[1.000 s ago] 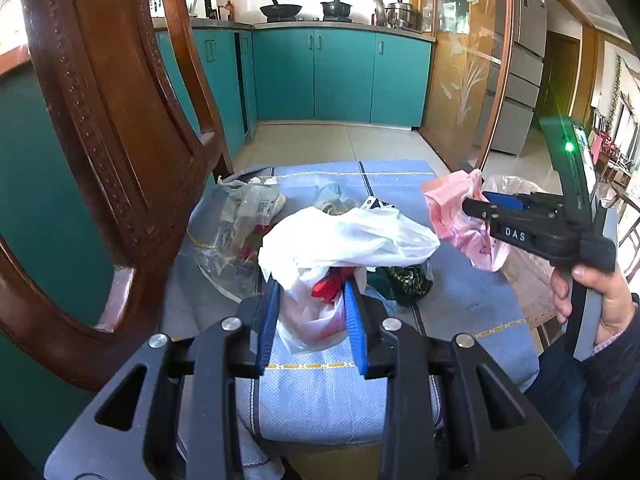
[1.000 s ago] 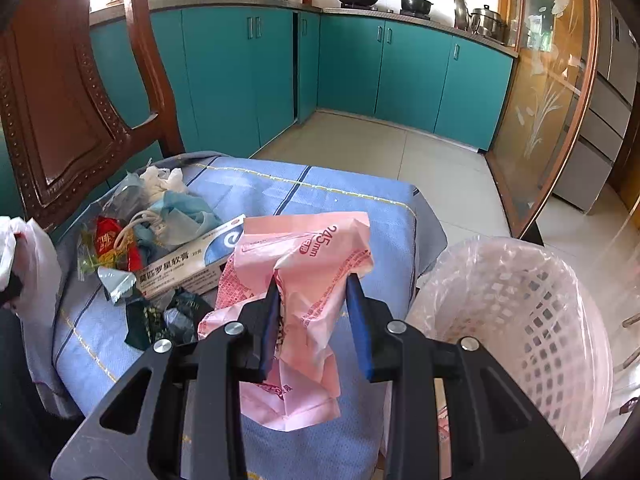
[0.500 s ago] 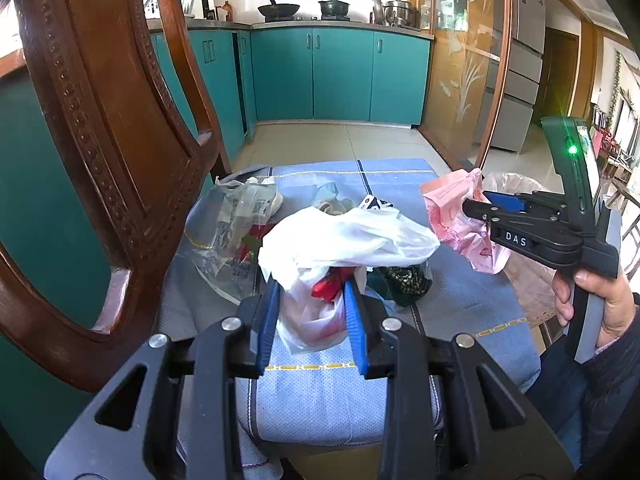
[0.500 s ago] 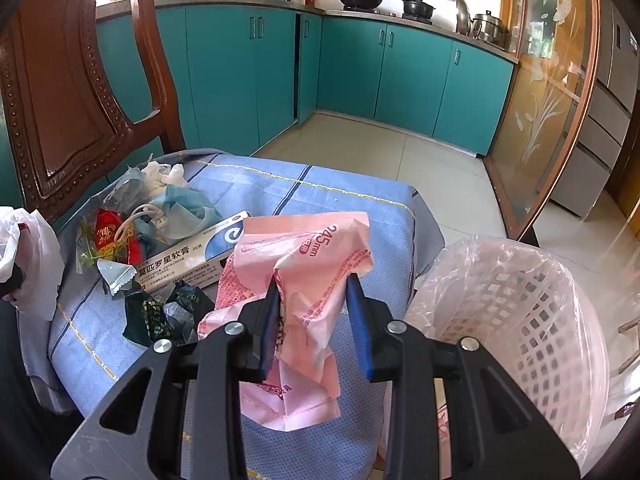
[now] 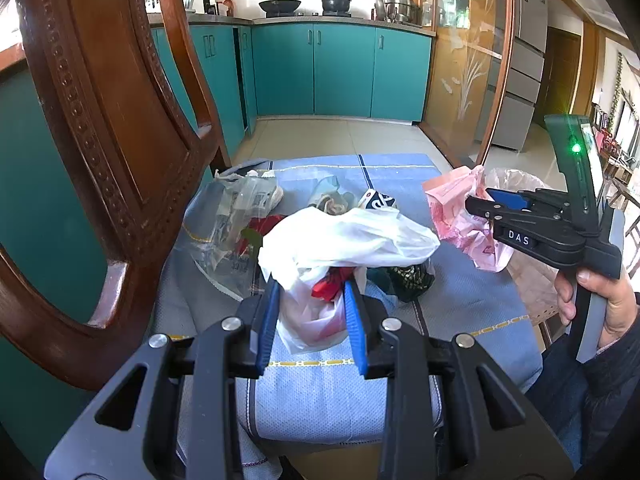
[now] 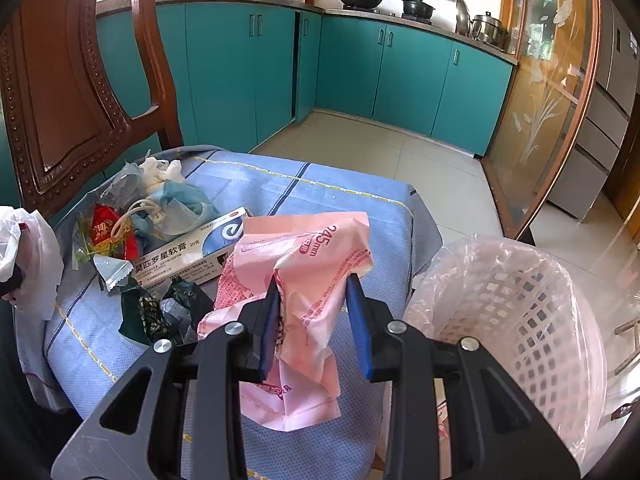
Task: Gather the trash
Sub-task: 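Hold the pink wrapper in the right tool while the left tool holds the white bag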
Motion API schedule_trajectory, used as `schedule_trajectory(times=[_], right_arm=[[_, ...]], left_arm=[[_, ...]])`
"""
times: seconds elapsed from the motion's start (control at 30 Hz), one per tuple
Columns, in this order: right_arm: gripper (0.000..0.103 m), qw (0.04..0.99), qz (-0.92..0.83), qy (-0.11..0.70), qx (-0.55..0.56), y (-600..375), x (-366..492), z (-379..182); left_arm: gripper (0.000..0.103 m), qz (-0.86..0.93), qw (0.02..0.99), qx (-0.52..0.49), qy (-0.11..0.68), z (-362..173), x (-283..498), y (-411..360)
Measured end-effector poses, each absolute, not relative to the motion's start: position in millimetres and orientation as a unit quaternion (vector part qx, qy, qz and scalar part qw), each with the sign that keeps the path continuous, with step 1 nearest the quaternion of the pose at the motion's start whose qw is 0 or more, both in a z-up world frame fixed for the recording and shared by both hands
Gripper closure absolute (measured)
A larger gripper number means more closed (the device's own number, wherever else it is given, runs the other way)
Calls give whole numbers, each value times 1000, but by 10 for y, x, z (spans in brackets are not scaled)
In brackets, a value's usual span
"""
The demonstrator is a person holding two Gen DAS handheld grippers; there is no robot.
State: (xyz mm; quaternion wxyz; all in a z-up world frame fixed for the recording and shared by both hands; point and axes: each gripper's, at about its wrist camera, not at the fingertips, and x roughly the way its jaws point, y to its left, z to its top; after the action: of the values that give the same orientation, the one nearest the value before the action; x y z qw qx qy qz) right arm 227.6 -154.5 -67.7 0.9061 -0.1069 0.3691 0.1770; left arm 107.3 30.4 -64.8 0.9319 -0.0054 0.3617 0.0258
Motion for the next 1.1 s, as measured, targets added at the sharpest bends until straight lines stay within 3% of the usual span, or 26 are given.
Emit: schedule_trajectory(times=[1.1], right_arm=[[71,908,173,366,-109,-1549,2250,-672]], left_arm=[[71,23,929,-8,370,-726,1079,300]])
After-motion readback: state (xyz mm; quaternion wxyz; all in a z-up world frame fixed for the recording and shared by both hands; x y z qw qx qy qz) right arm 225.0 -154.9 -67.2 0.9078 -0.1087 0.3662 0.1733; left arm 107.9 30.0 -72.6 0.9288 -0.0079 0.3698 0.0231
